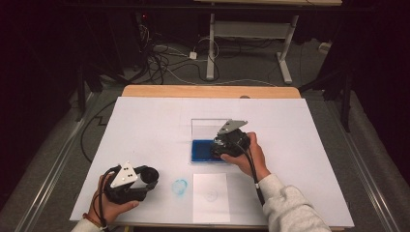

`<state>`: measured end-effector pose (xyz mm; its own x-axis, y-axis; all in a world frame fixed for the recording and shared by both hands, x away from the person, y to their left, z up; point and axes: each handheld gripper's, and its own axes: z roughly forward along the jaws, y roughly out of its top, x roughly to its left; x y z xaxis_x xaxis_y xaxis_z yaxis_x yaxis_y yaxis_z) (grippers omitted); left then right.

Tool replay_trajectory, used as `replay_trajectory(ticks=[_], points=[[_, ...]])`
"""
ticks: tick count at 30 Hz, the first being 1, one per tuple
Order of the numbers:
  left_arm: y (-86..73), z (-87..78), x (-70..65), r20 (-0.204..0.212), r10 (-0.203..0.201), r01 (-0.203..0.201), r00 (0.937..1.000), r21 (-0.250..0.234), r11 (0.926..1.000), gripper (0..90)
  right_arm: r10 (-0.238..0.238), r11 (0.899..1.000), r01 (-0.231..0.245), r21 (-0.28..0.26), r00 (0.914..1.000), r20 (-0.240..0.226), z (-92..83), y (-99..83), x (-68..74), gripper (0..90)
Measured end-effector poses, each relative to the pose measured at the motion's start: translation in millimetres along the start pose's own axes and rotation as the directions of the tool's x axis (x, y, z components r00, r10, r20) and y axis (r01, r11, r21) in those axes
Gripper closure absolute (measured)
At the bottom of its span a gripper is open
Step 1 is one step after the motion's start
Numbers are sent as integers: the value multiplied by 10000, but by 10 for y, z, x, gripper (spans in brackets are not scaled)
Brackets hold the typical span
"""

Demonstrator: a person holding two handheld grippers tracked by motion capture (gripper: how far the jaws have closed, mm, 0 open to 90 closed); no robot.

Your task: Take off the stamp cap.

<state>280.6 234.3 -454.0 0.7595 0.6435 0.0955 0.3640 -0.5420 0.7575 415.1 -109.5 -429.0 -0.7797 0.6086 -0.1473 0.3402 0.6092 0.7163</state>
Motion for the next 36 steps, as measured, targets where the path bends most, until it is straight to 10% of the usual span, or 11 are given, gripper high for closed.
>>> replay_trajectory(ticks=[36], points=[[-4,5,-13,84,42,-43,10000,79,10000,366,-314,9995,313,25,9982,511,16,-33,112,573]])
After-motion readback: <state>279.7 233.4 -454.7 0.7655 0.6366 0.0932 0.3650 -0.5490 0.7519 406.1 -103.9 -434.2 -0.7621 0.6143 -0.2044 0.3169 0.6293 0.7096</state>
